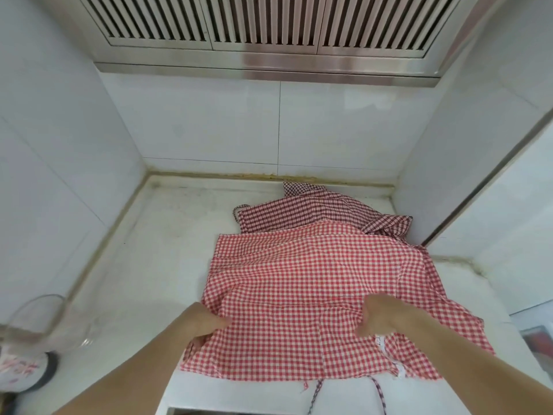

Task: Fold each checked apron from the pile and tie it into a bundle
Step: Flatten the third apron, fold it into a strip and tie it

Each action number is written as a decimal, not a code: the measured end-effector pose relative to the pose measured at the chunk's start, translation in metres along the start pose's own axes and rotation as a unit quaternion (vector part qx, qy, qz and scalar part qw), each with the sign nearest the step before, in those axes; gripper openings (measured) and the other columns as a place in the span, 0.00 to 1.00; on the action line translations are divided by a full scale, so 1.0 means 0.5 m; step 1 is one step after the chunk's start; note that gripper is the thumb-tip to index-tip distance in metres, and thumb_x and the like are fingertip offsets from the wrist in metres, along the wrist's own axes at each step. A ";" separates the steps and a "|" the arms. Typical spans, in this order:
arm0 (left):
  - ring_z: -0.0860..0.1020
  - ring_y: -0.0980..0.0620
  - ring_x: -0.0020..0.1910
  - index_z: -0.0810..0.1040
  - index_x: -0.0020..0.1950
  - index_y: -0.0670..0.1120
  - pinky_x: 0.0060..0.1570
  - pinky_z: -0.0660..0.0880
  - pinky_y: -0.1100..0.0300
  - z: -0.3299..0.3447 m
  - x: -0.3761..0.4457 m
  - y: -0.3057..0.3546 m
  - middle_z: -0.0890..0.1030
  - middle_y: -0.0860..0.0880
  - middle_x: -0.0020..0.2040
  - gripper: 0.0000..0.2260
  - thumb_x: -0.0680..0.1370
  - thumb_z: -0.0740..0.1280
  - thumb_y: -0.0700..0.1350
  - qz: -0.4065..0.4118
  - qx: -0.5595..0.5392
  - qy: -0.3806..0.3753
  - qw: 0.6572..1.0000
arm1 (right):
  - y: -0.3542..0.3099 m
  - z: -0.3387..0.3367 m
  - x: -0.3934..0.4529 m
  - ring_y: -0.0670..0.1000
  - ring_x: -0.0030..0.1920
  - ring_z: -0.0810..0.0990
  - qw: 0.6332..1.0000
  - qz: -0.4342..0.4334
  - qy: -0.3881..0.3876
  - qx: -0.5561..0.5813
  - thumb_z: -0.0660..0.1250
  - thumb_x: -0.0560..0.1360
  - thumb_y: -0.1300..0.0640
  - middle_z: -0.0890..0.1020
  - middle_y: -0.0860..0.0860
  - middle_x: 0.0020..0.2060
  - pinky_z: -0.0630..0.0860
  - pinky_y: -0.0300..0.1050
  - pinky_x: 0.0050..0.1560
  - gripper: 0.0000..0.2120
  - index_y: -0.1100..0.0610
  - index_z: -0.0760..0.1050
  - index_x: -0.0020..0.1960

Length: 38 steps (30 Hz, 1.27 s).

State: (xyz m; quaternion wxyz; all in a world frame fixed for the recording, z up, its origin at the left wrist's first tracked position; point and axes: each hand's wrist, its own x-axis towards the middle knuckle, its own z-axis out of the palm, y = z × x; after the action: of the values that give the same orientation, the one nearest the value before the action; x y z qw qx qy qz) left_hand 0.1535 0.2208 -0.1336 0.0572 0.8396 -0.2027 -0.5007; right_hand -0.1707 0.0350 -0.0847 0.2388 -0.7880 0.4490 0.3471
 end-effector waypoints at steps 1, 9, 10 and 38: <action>0.78 0.42 0.63 0.67 0.73 0.41 0.65 0.75 0.49 -0.007 0.002 -0.001 0.75 0.43 0.69 0.37 0.72 0.74 0.61 -0.005 -0.077 0.010 0.997 | -0.014 -0.019 0.003 0.45 0.36 0.73 0.998 -0.023 0.061 0.013 0.66 0.78 0.45 0.74 0.47 0.37 0.79 0.43 0.49 0.15 0.53 0.71 0.38; 0.79 0.40 0.59 0.68 0.72 0.40 0.66 0.73 0.43 -0.032 0.035 0.001 0.78 0.40 0.64 0.35 0.72 0.75 0.56 0.001 -0.416 -0.068 0.907 | -0.078 -0.119 0.075 0.55 0.78 0.55 0.960 -0.101 0.258 0.039 0.64 0.80 0.53 0.57 0.50 0.79 0.59 0.59 0.77 0.30 0.50 0.57 0.79; 0.79 0.39 0.59 0.68 0.73 0.41 0.66 0.73 0.42 -0.035 0.035 0.005 0.79 0.41 0.64 0.33 0.74 0.74 0.55 0.007 -0.432 -0.081 0.898 | -0.086 -0.127 0.081 0.56 0.79 0.53 0.966 -0.091 0.241 0.033 0.63 0.81 0.50 0.54 0.50 0.80 0.57 0.61 0.77 0.32 0.49 0.53 0.80; 0.77 0.40 0.63 0.62 0.75 0.40 0.63 0.76 0.46 -0.102 0.175 0.094 0.74 0.39 0.69 0.39 0.72 0.76 0.54 -0.007 -0.155 0.109 0.982 | -0.143 -0.211 0.212 0.54 0.62 0.74 0.948 0.075 0.299 0.081 0.63 0.79 0.42 0.75 0.52 0.58 0.67 0.61 0.70 0.18 0.56 0.75 0.57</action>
State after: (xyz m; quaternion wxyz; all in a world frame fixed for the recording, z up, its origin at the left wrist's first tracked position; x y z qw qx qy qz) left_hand 0.2206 0.1379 -0.1659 0.2051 0.8712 -0.1093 -0.4324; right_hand -0.0352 -0.0606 -0.0928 0.1302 -0.7973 0.5845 0.0752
